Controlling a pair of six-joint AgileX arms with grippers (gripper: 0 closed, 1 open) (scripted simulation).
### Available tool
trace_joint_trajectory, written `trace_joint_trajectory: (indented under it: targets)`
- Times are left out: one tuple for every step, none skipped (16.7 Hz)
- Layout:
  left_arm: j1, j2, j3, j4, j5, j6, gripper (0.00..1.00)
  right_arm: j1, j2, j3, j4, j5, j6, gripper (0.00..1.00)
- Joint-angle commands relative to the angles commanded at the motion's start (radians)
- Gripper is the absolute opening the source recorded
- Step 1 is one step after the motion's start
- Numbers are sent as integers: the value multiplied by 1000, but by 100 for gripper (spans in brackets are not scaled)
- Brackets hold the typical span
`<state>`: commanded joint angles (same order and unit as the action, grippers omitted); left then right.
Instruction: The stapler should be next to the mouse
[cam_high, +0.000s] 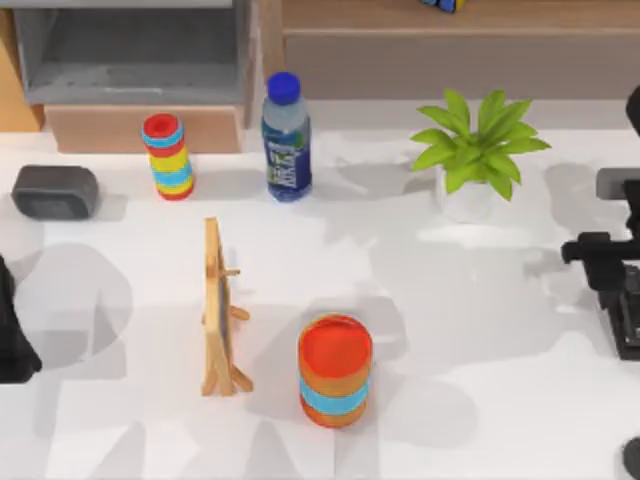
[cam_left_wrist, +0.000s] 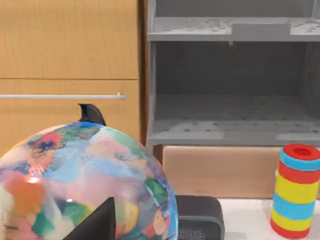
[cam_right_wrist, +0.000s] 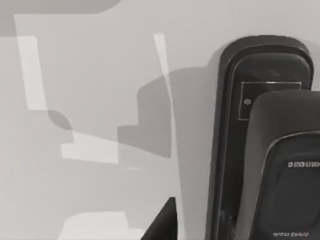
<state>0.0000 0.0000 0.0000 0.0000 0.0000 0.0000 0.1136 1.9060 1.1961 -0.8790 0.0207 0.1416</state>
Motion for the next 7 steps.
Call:
trace_joint_trajectory:
  targets:
    - [0, 0, 0, 0, 0, 0, 100, 0, 0, 0, 0, 0, 0, 98]
    - [0, 0, 0, 0, 0, 0, 100, 0, 0, 0, 0, 0, 0, 100]
    - [0, 0, 0, 0, 0, 0, 100, 0, 0, 0, 0, 0, 0, 100]
    - [0, 0, 0, 0, 0, 0, 100, 0, 0, 0, 0, 0, 0, 100]
    - [0, 0, 0, 0, 0, 0, 100, 0, 0, 0, 0, 0, 0, 100]
    - [0, 0, 0, 0, 0, 0, 100, 0, 0, 0, 0, 0, 0, 100]
    - [0, 0, 0, 0, 0, 0, 100, 0, 0, 0, 0, 0, 0, 100]
